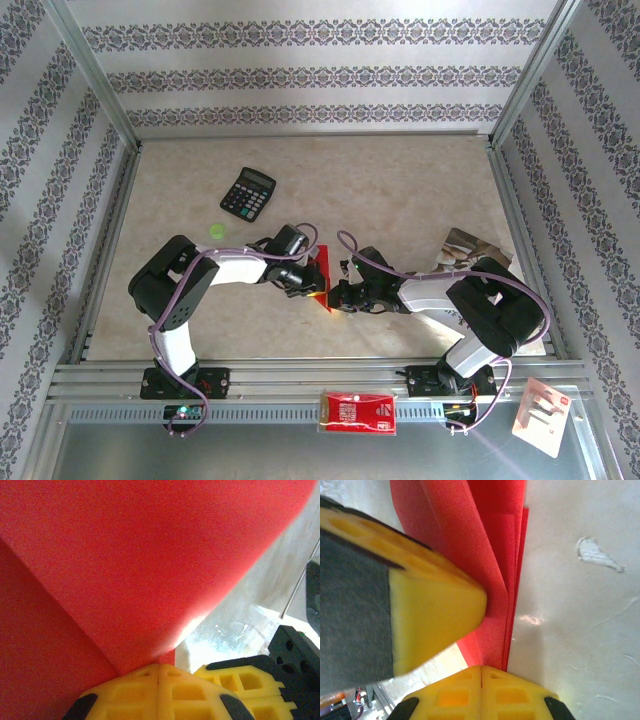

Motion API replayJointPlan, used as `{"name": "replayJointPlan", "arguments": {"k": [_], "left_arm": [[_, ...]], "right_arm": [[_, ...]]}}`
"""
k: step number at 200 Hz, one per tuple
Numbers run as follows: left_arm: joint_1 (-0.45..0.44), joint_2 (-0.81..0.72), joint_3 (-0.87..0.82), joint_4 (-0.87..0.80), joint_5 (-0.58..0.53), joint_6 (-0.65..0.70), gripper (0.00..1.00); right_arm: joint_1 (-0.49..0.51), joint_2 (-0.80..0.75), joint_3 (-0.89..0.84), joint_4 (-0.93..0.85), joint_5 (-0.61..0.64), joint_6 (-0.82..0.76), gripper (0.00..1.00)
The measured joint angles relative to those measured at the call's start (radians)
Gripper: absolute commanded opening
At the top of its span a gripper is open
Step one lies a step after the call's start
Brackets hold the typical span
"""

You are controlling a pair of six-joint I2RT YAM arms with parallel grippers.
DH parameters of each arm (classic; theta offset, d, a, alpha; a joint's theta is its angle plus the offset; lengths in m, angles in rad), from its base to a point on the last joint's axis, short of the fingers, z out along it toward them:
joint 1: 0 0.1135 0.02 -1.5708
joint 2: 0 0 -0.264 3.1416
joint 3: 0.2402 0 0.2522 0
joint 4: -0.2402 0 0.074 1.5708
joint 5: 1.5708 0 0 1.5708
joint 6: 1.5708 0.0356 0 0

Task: Fold a paper plane with a square sheet of paper (pick it up from the middle)
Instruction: Fourth fold the wing at the center of the table.

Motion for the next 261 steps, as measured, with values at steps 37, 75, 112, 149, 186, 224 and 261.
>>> {"name": "replayJointPlan", "arguments": {"k": [37,75,112,149,186,224,261], "left_arm": [[0.04,0.008,0.024,-0.024,-0.015,0.026,0.04],[0.069,0.027,0.051,-0.039,-0.013,0.043,0.05],[0.095,0.036,0.064,-0.046,-0.008,0.061,0.05],[0.119,0.053,0.085,-0.063,0.01,0.077,0.05],[0.127,0.068,0.103,-0.08,0.033,0.085,0.06],[0.138,0.083,0.121,-0.095,0.054,0.089,0.06],[0.146,0.098,0.138,-0.107,0.074,0.095,0.09]], "right_arm": [[0.0,0.002,0.001,0.0,-0.005,0.0,0.0],[0.0,0.004,0.003,-0.002,-0.008,0.0,0.0],[0.0,0.005,0.005,-0.005,-0.009,0.0,0.0],[0.0,0.005,0.005,-0.007,-0.009,0.0,0.0],[0.0,0.005,0.005,-0.007,-0.01,0.0,0.0],[0.0,0.005,0.005,-0.007,-0.01,-0.001,0.0],[0.0,0.005,0.006,-0.007,-0.01,-0.001,0.0]]}}
